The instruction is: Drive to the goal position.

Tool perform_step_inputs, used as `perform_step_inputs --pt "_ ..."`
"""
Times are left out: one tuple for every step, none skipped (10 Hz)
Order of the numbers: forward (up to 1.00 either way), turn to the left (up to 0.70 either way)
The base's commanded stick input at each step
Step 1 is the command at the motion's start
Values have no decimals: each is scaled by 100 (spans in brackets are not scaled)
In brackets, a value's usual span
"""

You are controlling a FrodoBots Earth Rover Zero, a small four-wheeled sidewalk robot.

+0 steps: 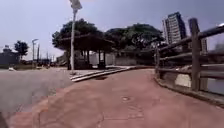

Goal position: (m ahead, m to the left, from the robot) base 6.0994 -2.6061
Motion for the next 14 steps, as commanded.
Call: perform_step_inputs --pt "100 1" --pt "100 1" --pt "100 1" --pt "100 1" --pt "100 1" --pt "100 1" --pt "100 1" --pt "100 1" --pt "100 1" --pt "100 1" --pt "100 1" --pt "100 1" --pt "100 -1" --pt "100 -8"
